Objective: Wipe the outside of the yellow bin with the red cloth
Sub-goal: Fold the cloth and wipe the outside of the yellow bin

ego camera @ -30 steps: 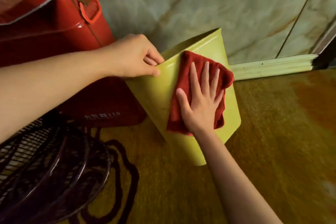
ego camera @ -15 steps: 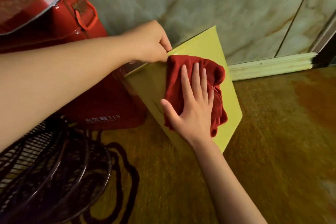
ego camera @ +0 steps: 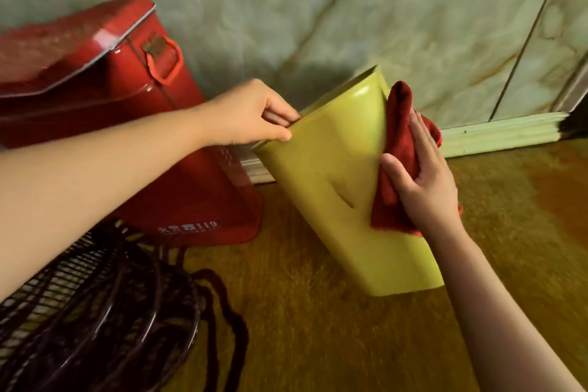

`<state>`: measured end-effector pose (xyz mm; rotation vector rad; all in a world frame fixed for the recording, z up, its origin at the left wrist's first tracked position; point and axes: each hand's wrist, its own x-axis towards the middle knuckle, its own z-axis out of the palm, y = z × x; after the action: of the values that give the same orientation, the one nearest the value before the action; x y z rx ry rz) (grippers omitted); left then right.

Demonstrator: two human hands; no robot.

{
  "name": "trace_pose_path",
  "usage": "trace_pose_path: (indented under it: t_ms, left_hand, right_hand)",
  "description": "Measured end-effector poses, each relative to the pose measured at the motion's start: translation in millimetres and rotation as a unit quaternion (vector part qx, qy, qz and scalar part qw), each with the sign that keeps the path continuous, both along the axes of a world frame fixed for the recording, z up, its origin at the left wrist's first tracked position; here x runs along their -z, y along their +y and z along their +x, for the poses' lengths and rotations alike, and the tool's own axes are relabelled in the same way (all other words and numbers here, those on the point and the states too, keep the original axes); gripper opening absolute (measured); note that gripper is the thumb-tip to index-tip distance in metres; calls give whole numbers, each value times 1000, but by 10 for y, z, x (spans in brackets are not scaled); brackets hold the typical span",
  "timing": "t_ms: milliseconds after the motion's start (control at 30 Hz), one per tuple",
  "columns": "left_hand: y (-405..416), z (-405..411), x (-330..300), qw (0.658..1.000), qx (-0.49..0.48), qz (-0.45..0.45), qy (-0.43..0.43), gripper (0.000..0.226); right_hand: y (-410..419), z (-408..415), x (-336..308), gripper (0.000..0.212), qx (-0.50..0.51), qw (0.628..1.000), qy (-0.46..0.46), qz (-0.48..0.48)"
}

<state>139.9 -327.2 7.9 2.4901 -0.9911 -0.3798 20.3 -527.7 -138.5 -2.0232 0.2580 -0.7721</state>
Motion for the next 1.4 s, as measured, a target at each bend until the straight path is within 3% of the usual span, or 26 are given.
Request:
trace_pose_path:
  t_ms: [200,333,433,500,600,700,800,933,1000,1067,1133,1200,1300,1400]
  left_hand:
    - [-115,-58,1,999,-2,-38,-7,32]
    - [-332,-142,-19,998,20,-63,6,33]
    - [-485,-223,-30,996,45,-77,25,35]
    - [-537,-238,-39,996,41,-78,13,35]
    - [-625,-271,-11,999,40,-24,-29,23]
    - [-757,-301,27,998,43,3,-44,18]
    - [-900,-360,19,999,42,-7,-33,20]
    - [-963,-372,22,999,9,-21,-32,21]
    - [-849,-339,30,998,-41,-49,-3,9]
    - [-740,-315,52,991,-82,-86,66,11]
    - [-747,-298,79,987,-89,-105,82,16]
    - [-859,-296,83,988,-81,-112,69,15]
    - [-1002,-307,70,989,-84,-106,67,21]
    - [-942,-290,29,987,-99,-89,85,19]
  right_hand:
    - [176,-43,-103,62,100,994,-28,-18]
    - [397,-39,-104,58,229,964,-1,-136]
    - [177,-28,14,55,212,956,-4,-202]
    - [-29,-119,193,55,190,967,-9,-172]
    - [-251,-386,501,60,213,975,42,-52]
    - [-148,-535,577,65,267,960,77,46]
    - [249,-296,253,59,282,957,60,19]
    - [235,88,-28,53,205,976,26,-73]
    - [41,0,197,52,194,978,80,-18]
    - [-87,-213,484,50,225,958,159,86]
    - [-43,-277,539,50,230,950,167,133]
    - [138,-147,294,54,196,972,101,85]
    - [367,154,-157,52,114,991,-18,-70]
    - [171,266,-156,51,92,988,-12,-120]
